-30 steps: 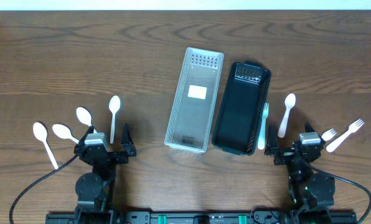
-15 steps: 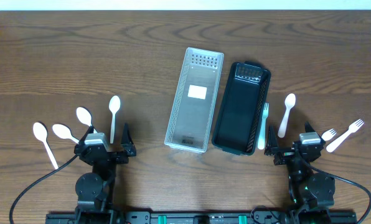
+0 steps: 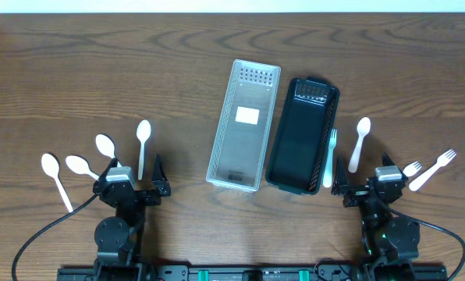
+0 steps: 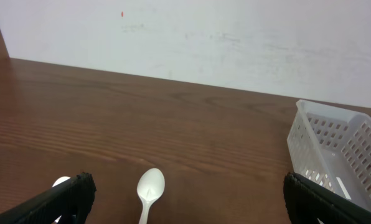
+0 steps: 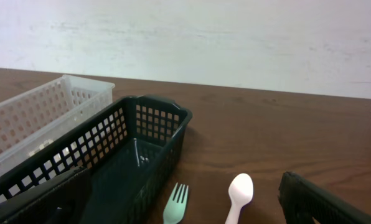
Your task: Pack container
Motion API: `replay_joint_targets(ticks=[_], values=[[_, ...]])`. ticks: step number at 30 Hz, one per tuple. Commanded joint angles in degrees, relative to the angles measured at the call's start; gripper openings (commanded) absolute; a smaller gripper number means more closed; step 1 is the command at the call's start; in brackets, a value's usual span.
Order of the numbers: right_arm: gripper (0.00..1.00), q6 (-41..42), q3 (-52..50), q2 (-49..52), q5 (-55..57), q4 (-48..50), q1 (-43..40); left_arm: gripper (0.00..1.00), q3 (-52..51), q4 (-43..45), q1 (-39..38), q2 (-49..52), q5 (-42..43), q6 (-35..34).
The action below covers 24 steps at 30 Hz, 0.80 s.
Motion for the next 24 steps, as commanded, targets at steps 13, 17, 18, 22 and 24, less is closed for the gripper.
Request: replay_joint_targets(ticks=[13, 17, 18, 22, 24], values=[[0.99, -0.5, -0.1, -0.2, -0.6, -0.3, 0.4, 0.98, -1.0, -2.5, 0.1, -0.3, -0.1, -0.5], [0.99, -0.2, -0.1, 0.7, -1.3, -0.3, 0.4, 0.98, -1.0, -2.5, 0.1, -0.3, -0.1, -0.5], [0.99, -0.2, -0.1, 1.2, -1.3, -0.3, 0.4, 0.98, -1.0, -2.4, 0.1, -0.3, -0.1, -0.5], [0.99, -0.1, 0.7, 4.5, -2.0, -1.1, 0.4, 0.98, -0.9, -1.7, 0.1, -0.4, -0.4, -3.1], [0.99, 0.9, 3.0, 6.7, -3.5, -4.0, 0.3, 0.98, -0.3, -1.4, 0.1, -0.3, 0.0, -11.4]])
